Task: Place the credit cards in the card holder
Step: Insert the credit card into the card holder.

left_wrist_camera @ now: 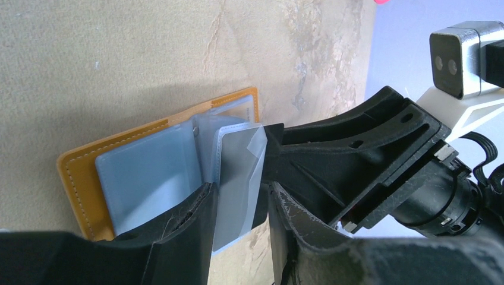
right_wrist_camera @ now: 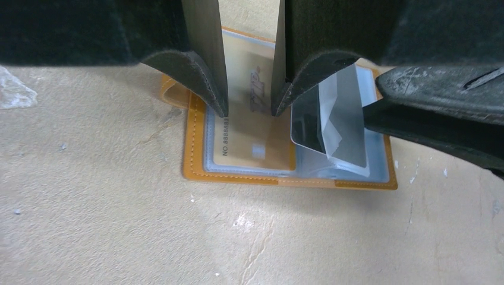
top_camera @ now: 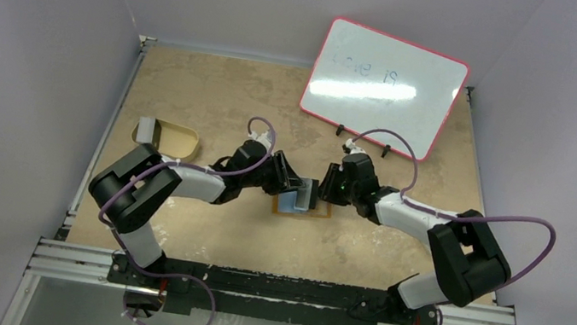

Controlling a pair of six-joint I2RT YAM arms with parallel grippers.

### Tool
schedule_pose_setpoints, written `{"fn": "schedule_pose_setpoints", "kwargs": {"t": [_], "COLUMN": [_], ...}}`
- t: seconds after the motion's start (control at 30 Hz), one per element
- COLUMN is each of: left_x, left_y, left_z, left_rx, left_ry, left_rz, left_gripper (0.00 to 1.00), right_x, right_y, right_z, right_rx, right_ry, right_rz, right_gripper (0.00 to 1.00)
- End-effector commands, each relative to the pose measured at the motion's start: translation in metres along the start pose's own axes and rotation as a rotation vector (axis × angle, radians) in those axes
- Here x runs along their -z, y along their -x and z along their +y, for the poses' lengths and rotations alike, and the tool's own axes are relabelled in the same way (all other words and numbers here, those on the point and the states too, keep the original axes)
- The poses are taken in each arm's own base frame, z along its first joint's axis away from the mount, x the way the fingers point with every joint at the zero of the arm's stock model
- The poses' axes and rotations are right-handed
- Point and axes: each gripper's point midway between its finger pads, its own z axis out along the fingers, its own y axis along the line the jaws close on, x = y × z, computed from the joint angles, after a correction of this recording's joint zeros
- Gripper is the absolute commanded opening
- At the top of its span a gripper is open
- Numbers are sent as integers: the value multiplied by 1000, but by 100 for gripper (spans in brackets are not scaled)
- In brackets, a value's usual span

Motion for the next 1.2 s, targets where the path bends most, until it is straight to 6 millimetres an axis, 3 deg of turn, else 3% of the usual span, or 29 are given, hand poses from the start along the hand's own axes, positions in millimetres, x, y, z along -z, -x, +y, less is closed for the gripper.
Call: {"fn": "schedule_pose_setpoints", "kwargs": {"t": [0.0, 0.3, 0.63, 0.83, 1.0, 1.1, 1.17], "left_x": [12, 18, 7, 12, 24, 37, 41], "left_y": [6, 5, -2, 5, 17, 31, 37], "left_z": [-56, -69, -63, -55, -61, -41, -24], "left_rx": [-26, 21, 29, -45, -135, -174, -188], "left_ry": [-184, -273, -278, -186, -110, 52, 143], "left_rz": [-27, -31, -1, -35, -66, -128, -158], "left_gripper": [35, 35, 34, 34, 35, 33, 25], "right_x": [0, 0, 0, -2, -4, -4, -4], "right_y": [-13, -13, -8, -12, -15, -14, -14], "right_z": [-27, -24, -13, -16, -17, -17, -17], "right_rx": [23, 26, 41, 40, 38, 39, 39], "right_ry": [-124, -114, -66, -75, -78, -77, -78], "right_rz": [46, 47, 41, 52, 58, 56, 56], "right_gripper": [36, 37, 37, 37, 37, 37, 37]}}
